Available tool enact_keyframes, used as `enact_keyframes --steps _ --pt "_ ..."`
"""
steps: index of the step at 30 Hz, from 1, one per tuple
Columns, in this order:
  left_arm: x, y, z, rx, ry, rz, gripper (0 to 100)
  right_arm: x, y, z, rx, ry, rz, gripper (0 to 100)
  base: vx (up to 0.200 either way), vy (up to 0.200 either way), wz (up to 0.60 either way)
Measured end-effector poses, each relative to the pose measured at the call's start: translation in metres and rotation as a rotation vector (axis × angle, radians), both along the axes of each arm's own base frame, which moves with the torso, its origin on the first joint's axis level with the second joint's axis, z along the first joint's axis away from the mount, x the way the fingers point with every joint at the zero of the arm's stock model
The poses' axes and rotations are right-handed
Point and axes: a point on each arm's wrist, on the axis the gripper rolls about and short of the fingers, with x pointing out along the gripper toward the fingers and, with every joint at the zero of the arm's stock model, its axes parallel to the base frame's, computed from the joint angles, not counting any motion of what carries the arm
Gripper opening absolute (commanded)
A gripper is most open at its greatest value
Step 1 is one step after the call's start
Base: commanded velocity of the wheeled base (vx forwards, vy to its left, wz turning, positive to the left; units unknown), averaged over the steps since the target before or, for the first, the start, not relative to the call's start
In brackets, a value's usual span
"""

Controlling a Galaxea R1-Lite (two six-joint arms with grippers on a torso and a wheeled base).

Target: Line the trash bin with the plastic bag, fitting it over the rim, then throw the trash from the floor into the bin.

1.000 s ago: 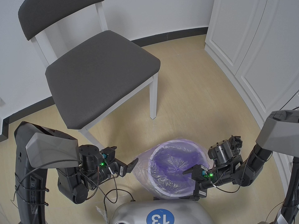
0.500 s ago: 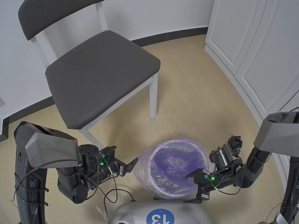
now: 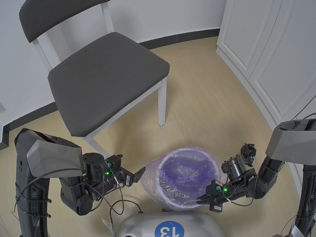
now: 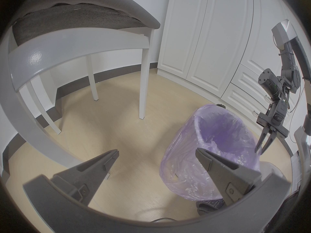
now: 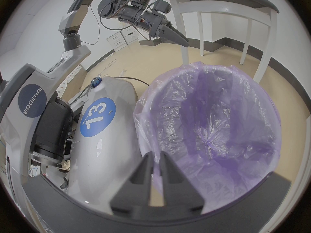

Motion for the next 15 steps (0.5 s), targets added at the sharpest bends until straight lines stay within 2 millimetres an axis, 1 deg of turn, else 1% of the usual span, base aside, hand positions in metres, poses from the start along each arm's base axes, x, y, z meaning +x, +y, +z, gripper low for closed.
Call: enact_keyframes --steps 4,15 --pt "-0.001 0.000 -0.001 0.001 0.003 0.000 100 -0.003 -0.001 0.004 0.001 -0.007 0.004 0 0.000 0.000 0.00" --pt "-0.004 -0.001 -0.004 0.009 0.018 -0.006 100 -0.024 -0.007 0.010 0.007 -0.039 0.036 0 0.000 0.000 0.00"
